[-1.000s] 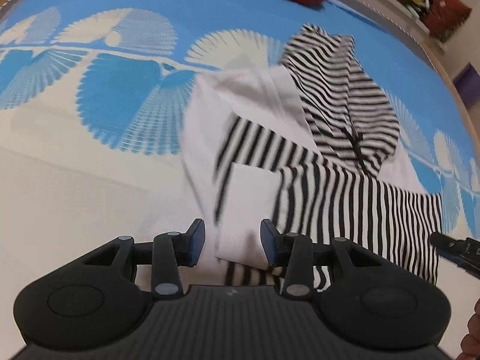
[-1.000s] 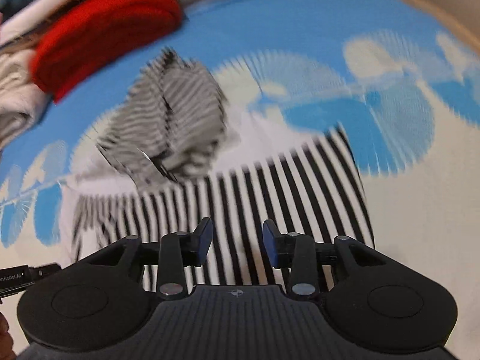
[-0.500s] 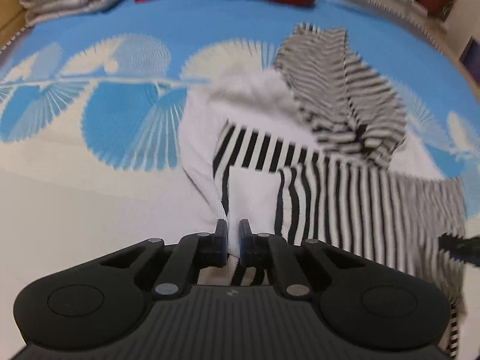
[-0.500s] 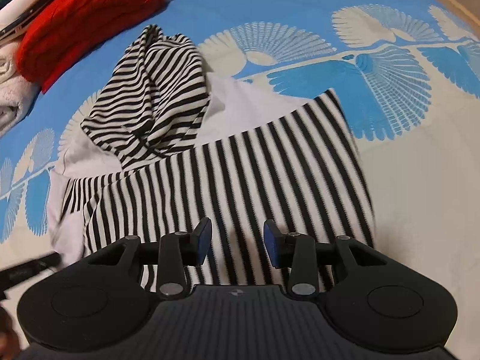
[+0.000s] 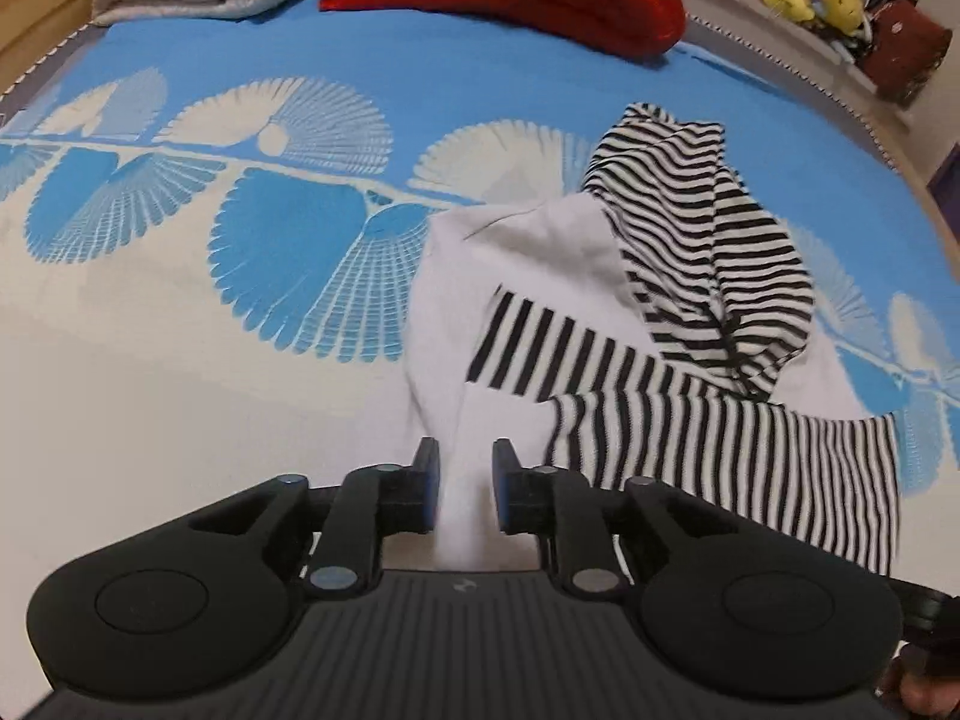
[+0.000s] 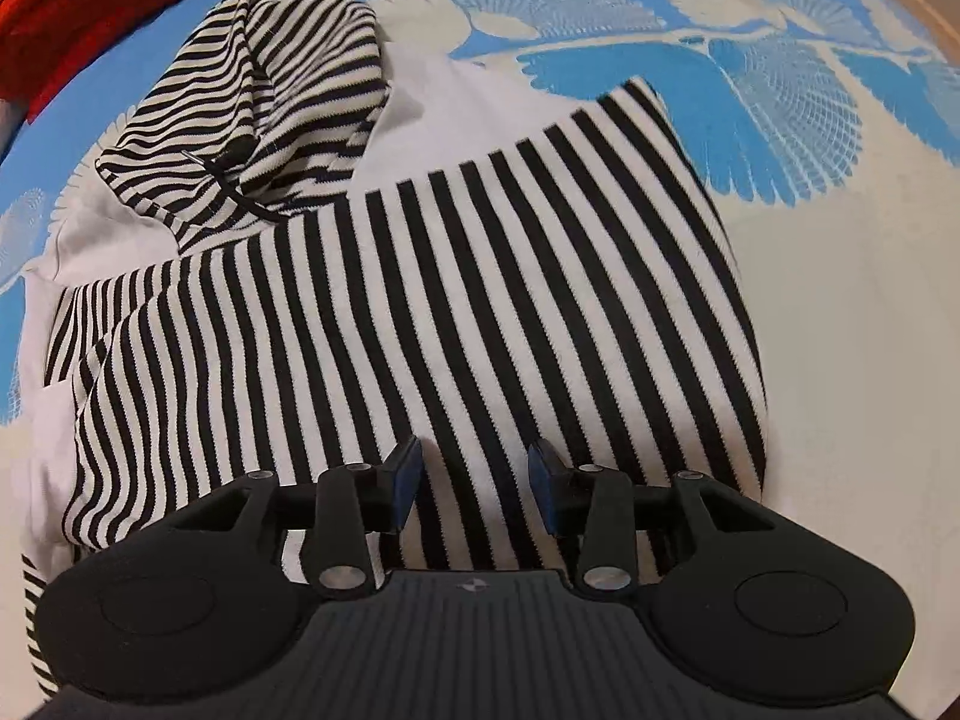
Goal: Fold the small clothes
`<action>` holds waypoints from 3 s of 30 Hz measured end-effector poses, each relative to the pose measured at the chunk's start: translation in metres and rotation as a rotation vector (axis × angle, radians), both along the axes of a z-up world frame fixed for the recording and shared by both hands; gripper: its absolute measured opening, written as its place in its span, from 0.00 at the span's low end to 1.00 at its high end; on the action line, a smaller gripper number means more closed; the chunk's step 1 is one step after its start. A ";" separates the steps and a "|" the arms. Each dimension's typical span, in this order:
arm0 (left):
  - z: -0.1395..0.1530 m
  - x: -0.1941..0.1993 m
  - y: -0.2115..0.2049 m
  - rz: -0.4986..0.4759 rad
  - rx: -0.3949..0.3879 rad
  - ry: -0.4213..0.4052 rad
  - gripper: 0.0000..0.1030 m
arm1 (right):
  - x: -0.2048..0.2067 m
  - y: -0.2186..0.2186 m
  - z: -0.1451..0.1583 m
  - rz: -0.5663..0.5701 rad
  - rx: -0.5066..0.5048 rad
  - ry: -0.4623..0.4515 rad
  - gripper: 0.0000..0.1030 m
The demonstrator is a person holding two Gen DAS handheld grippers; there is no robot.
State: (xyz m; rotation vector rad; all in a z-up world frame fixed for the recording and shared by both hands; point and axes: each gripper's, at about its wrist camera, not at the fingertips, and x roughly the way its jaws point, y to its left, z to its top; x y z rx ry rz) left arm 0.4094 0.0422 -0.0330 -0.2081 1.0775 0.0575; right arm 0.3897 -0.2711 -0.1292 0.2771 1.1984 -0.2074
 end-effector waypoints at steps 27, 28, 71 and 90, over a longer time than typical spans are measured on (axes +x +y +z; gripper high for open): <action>-0.010 0.007 -0.038 -0.087 -0.040 0.042 0.26 | -0.001 -0.023 0.028 -0.003 -0.024 -0.097 0.49; -0.010 0.007 -0.038 -0.085 -0.042 0.043 0.26 | -0.002 -0.024 0.029 -0.006 -0.024 -0.099 0.49; -0.010 0.013 -0.066 -0.106 -0.030 0.030 0.34 | -0.006 -0.038 0.049 0.052 -0.195 -0.189 0.50; -0.012 0.014 -0.071 -0.110 -0.011 0.030 0.34 | -0.007 -0.043 0.055 0.073 -0.255 -0.214 0.50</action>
